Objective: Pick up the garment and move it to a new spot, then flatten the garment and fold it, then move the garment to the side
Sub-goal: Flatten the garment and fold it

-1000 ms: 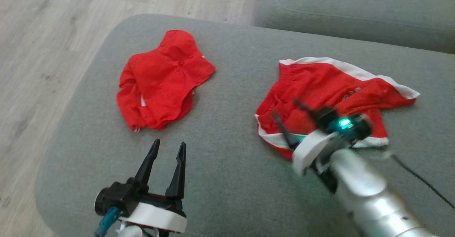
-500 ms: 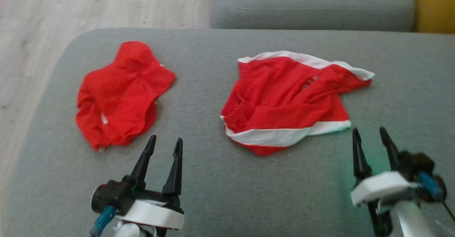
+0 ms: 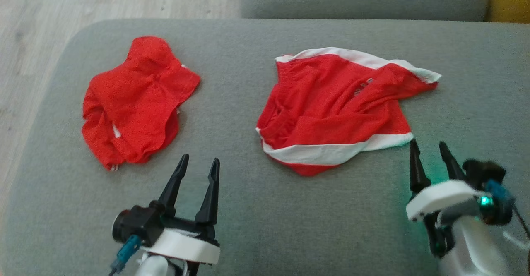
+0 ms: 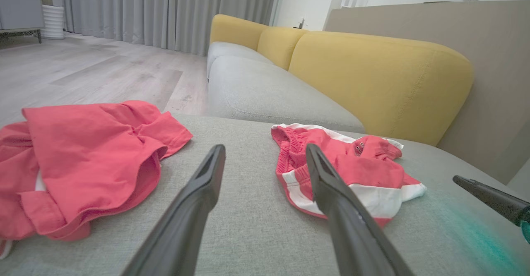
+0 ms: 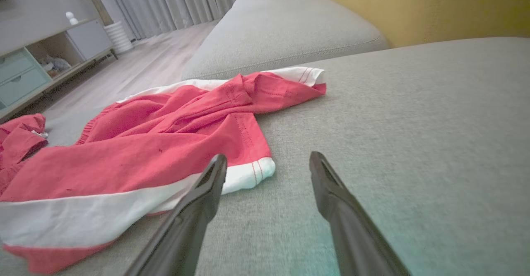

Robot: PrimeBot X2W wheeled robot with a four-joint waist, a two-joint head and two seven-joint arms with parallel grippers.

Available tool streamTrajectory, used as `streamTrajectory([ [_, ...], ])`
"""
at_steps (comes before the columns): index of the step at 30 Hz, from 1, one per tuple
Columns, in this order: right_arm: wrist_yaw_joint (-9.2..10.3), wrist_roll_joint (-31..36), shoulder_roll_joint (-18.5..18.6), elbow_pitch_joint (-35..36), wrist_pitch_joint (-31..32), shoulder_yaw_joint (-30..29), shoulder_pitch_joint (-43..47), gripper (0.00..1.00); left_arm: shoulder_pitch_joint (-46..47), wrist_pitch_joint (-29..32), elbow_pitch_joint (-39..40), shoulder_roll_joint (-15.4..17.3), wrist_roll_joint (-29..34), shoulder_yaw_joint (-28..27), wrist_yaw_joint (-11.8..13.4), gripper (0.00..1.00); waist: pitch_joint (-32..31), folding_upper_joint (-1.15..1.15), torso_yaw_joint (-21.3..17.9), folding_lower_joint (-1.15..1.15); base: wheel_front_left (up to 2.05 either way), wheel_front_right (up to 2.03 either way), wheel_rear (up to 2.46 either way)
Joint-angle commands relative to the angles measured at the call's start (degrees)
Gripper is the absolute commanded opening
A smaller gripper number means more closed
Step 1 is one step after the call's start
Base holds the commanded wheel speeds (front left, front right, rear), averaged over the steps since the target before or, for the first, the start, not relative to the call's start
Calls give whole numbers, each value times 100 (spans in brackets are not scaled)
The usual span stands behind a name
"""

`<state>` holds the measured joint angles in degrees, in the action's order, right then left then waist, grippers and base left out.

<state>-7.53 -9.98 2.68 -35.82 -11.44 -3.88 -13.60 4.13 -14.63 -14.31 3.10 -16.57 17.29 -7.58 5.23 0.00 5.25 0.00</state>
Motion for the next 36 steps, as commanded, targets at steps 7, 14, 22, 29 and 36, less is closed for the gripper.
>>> streamTrajectory([
  [7, 4, 525, 21, -784, 302, -487, -908, 100, 379, -37, 116, 24, -44, -34, 9, 100, 341, 0, 448, 0, 0, 0, 0],
  [14, 4, 1158, 21, -1415, 251, -906, -1213, 0, 412, -37, 84, 39, -88, -31, 9, 100, 378, 0, 589, 0, 0, 0, 0],
  [22, 4, 1505, 21, -1437, -93, -1436, -1099, 0, 340, -37, 75, 37, -60, -177, 9, 100, 127, 0, 246, 0, 0, 0, 0],
  [29, 4, 1788, 20, -927, 110, -2041, -669, 0, 191, -37, 113, 19, -36, -266, 9, 100, -138, 0, -190, 0, 0, 0, 0],
  [36, 4, 1889, 20, -470, 515, -2257, -354, 90, 165, -37, 136, 2, -20, -257, 9, 100, -156, 0, -320, 0, 0, 0, 0],
])
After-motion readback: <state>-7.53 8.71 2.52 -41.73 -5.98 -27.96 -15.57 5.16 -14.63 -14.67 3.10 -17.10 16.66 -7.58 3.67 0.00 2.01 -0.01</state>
